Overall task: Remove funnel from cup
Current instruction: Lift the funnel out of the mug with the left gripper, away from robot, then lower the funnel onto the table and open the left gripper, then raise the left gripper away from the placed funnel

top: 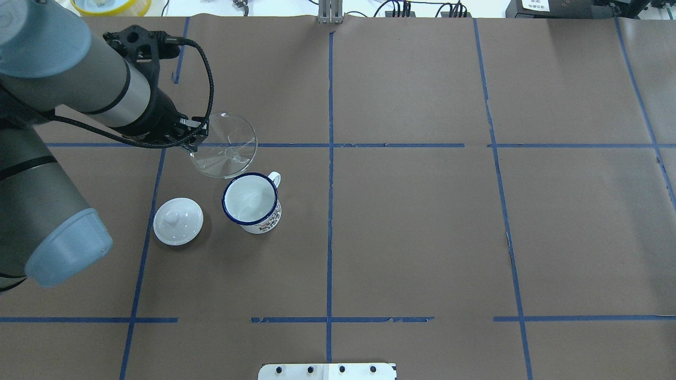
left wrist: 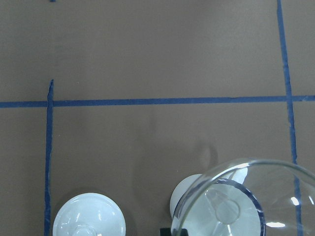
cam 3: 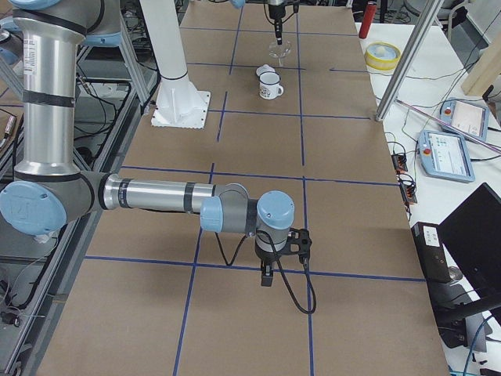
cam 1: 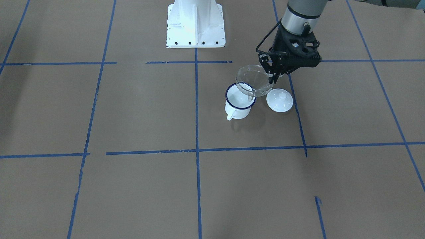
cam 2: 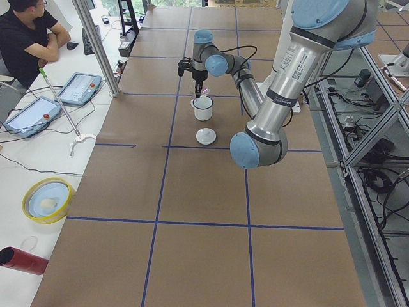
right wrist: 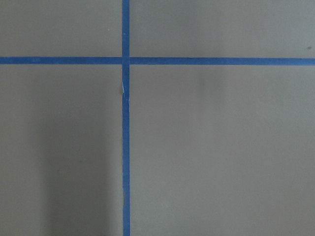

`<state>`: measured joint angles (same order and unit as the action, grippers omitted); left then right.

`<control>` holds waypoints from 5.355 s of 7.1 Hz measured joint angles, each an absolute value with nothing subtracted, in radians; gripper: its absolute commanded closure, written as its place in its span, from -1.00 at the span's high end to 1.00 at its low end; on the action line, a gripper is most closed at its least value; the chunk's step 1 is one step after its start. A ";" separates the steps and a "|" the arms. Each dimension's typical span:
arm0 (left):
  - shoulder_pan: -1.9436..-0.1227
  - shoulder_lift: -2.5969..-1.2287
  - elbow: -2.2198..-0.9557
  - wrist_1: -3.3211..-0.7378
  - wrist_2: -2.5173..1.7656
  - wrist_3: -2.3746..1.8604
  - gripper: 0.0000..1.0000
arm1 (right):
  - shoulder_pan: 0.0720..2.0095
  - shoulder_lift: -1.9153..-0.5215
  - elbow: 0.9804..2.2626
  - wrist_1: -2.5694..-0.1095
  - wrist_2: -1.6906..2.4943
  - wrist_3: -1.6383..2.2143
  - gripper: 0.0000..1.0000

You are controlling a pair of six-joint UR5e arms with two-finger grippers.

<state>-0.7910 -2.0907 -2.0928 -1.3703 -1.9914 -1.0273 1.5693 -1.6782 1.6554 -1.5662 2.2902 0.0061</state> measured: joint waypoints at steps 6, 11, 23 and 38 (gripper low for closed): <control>-0.804 -2.089 -1.871 -1.884 -1.686 -1.036 -1.00 | 1.569 -1.678 1.656 -1.566 2.290 0.006 1.00; -0.747 -2.035 -1.507 -2.384 -1.246 -1.026 -1.00 | 1.569 -1.678 1.656 -1.566 2.290 0.006 1.00; -0.608 -2.021 -1.279 -2.600 -0.976 -1.026 -1.00 | 1.569 -1.678 1.656 -1.566 2.290 0.006 1.00; -0.633 -1.939 -1.356 -2.808 -1.088 -0.847 1.00 | 1.569 -1.678 1.656 -1.566 2.290 0.006 1.00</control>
<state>-0.6333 -1.9391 -1.3560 -2.8078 -1.0884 -0.8466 1.5693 -1.6782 1.6556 -1.5662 2.2902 0.0061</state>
